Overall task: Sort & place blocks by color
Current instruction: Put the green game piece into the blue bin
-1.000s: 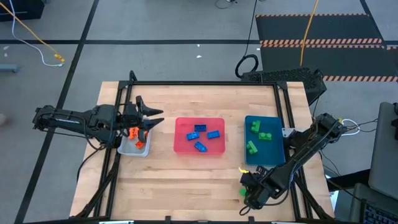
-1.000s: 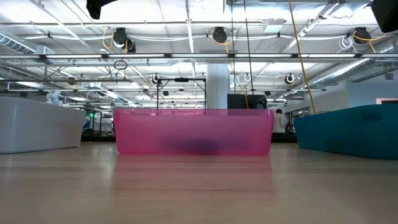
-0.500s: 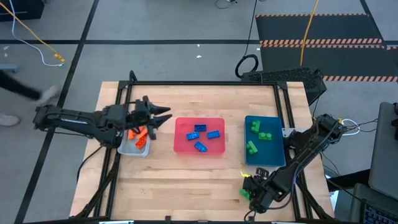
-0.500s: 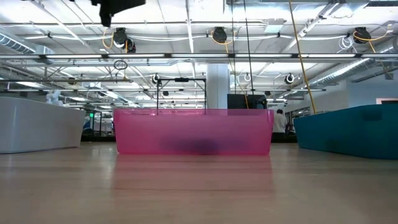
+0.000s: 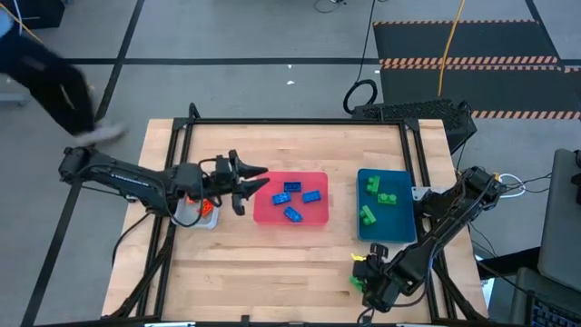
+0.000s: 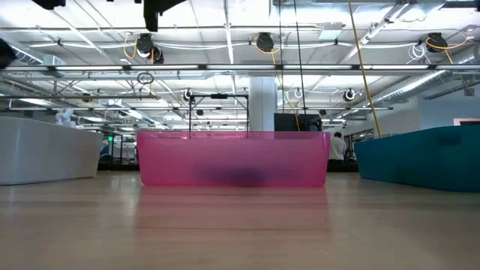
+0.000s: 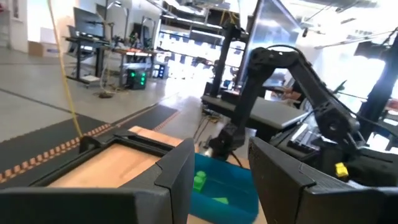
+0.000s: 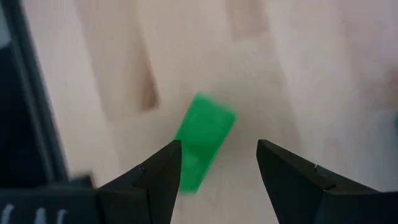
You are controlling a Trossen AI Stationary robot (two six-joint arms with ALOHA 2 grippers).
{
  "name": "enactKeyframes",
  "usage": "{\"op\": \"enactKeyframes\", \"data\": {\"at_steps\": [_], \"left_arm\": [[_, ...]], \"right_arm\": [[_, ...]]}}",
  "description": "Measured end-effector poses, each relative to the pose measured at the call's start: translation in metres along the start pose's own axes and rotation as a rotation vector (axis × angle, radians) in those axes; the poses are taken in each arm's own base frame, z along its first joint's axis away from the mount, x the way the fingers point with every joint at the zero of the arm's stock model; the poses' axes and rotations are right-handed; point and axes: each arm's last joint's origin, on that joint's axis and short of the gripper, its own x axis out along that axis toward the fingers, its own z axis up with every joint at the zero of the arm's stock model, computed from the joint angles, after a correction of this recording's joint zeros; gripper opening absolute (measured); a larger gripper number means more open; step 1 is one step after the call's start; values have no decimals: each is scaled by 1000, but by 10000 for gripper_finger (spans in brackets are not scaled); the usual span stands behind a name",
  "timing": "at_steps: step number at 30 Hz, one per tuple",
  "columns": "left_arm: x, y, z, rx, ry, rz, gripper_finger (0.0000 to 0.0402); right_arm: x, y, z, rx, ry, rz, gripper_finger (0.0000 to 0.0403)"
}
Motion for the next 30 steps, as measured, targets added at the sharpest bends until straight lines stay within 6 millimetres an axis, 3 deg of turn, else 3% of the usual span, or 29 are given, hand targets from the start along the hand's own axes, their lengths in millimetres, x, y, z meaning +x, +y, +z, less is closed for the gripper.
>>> {"op": "enactKeyframes", "data": {"at_steps": [13,25,30], "left_arm": [[6,-7,-10,-52,13,-2,152],[6,-7,-10,-42,11,0,152],[6,-7,-10,-42,8,8,152]], "right_arm": [[19,1,2,-31,1,-55,203],[21,-15,1,12,64,-190,203],[31,-23,-7,24,80,-205,203]]}}
